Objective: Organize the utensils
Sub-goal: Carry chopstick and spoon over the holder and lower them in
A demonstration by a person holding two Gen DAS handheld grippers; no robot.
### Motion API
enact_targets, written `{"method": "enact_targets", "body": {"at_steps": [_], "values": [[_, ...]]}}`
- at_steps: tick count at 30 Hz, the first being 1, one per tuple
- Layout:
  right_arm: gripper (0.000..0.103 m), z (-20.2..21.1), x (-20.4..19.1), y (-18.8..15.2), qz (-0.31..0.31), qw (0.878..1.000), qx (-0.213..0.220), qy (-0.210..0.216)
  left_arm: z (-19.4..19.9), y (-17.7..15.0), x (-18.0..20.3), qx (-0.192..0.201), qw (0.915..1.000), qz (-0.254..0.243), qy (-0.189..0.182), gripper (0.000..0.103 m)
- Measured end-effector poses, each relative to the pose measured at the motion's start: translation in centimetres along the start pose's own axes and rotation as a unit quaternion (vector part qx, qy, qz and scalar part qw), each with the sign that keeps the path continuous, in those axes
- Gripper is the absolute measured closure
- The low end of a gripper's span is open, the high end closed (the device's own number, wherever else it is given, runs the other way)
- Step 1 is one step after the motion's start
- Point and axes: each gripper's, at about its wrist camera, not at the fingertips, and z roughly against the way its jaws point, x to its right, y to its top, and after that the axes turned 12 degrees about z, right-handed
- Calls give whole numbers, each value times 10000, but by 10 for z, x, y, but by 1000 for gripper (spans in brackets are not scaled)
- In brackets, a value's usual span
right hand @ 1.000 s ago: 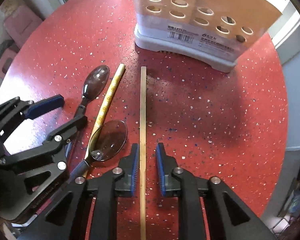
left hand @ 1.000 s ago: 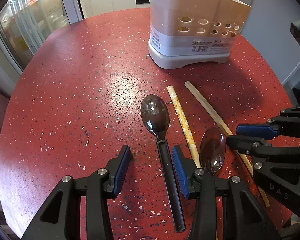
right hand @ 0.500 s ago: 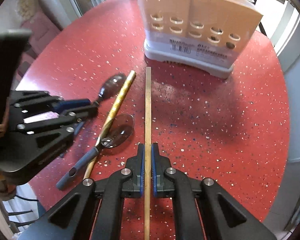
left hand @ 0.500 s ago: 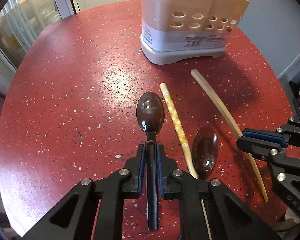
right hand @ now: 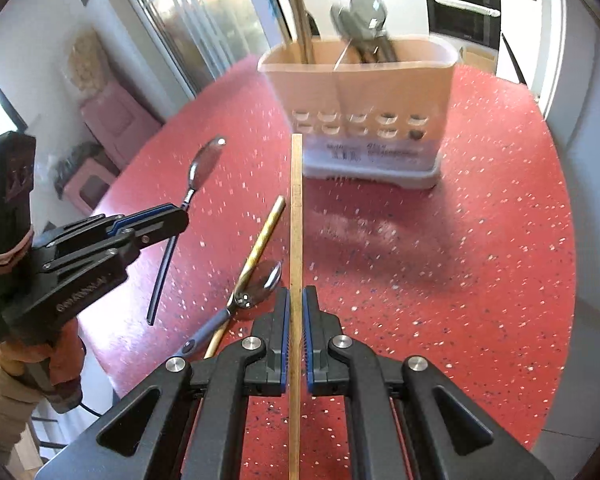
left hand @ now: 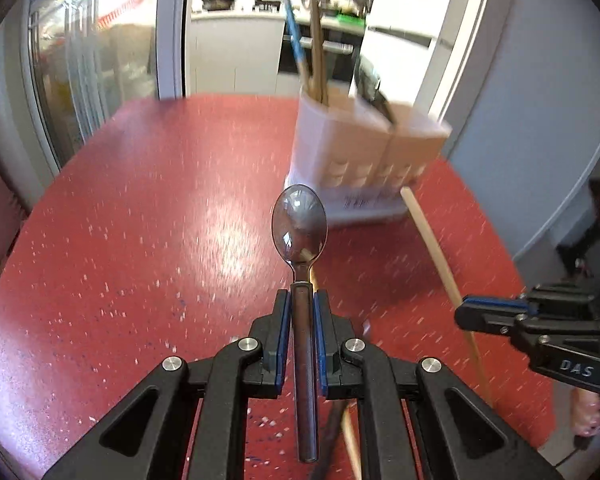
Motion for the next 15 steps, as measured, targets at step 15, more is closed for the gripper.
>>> {"method": "enact_targets", "body": {"at_steps": [15], "values": [[97,82,32,73,-330,9892,1409,-231,47,93,29,1346,9884,384,-596,63]]}}
